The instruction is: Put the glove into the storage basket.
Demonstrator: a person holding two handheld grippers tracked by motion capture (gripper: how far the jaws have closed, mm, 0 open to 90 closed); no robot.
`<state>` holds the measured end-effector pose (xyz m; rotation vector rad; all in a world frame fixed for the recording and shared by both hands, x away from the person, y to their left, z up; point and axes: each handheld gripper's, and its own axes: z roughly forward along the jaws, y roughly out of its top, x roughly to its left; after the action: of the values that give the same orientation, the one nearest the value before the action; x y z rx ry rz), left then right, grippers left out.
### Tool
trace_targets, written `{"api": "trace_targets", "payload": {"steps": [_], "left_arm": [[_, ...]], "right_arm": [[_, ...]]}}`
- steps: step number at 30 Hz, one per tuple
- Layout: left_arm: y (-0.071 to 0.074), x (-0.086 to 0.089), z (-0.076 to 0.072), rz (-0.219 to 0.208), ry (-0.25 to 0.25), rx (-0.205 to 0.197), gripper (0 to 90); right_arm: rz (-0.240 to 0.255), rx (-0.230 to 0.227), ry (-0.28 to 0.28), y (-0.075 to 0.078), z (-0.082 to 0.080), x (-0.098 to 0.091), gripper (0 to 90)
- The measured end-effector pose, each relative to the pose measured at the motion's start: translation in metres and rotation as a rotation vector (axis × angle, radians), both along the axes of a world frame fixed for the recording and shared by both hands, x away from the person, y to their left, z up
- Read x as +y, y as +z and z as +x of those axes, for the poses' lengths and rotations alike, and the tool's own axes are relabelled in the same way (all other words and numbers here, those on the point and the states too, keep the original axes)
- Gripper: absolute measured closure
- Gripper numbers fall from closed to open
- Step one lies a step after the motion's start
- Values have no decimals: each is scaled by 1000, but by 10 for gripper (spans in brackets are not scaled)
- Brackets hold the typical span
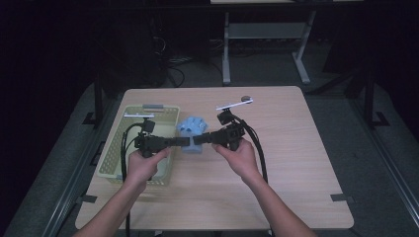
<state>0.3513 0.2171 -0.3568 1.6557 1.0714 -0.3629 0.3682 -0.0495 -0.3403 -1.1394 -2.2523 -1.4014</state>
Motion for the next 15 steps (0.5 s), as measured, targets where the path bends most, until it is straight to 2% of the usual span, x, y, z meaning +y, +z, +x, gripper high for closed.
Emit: {"api": "trace_targets", "payload": {"steps": [15], "left_arm": [[3, 24, -5, 5, 38, -2, 705]], "right_arm": [[-10, -7, 37, 5, 5, 26, 723]]}}
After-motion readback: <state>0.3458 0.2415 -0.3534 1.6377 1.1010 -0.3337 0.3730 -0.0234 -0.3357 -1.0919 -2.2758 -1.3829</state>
